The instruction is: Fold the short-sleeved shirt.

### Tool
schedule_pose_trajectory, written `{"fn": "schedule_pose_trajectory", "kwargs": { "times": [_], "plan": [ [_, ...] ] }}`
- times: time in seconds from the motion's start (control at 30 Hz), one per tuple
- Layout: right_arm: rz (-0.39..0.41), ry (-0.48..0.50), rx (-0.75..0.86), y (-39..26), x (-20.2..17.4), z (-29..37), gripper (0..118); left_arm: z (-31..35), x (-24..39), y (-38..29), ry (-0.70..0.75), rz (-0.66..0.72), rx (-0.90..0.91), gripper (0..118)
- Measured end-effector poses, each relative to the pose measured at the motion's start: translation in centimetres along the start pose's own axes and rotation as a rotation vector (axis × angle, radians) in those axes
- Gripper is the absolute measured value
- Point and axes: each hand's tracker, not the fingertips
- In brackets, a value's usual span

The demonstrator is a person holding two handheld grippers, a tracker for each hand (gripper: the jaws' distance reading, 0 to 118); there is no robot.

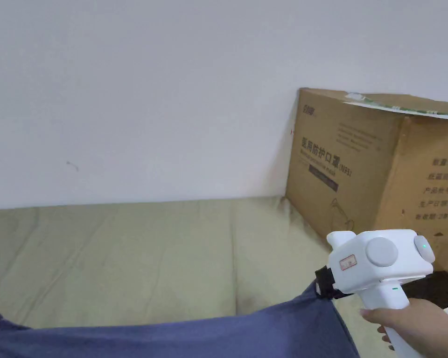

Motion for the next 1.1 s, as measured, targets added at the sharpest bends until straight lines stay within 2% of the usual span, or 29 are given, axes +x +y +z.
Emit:
{"fn": "schedule_pose_trajectory", "kwargs": {
  "times": [0.07, 0.17, 0.37, 0.67, 0.8, 0.9, 1.03, 1.1],
  "plan": [
    [-0.010, -0.037, 0.081, 1.6, -0.4, 2.6, 0, 1.9, 0.6, 2.3, 0.013, -0.044, 0.041, 1],
    [-0.092, -0.014, 0.180, 4.6, -0.6, 6.0, 0, 4.6, 1.3, 5.9, 0.033, -0.079, 0.111, 1],
    [-0.147, -0.016, 0.385, 12.7, -0.7, 12.3, 0, 8.7, 1.4, 13.7, 0.056, -0.047, 0.257, 1],
    [-0.028, -0.125, 0.648, 24.2, -4.1, 18.2, 0, 8.7, 2.4, 24.8, 0.097, -0.062, 0.447, 1],
    [0.005, -0.192, 0.720, 26.5, -4.9, 17.6, 0, 6.1, 3.5, 27.1, 0.127, -0.059, 0.485, 1],
    [0.005, -0.204, 0.713, 25.9, -4.9, 15.0, 0, 2.5, 4.0, 26.4, 0.130, -0.036, 0.446, 1],
    [-0.043, -0.194, 0.620, 20.1, -4.0, 7.9, 0, -3.5, 4.8, 20.9, 0.091, -0.027, 0.309, 1],
    [-0.066, -0.159, 0.523, 14.4, -3.2, 3.1, 0, -6.7, 5.2, 15.7, 0.057, -0.038, 0.206, 1]
  ]
}}
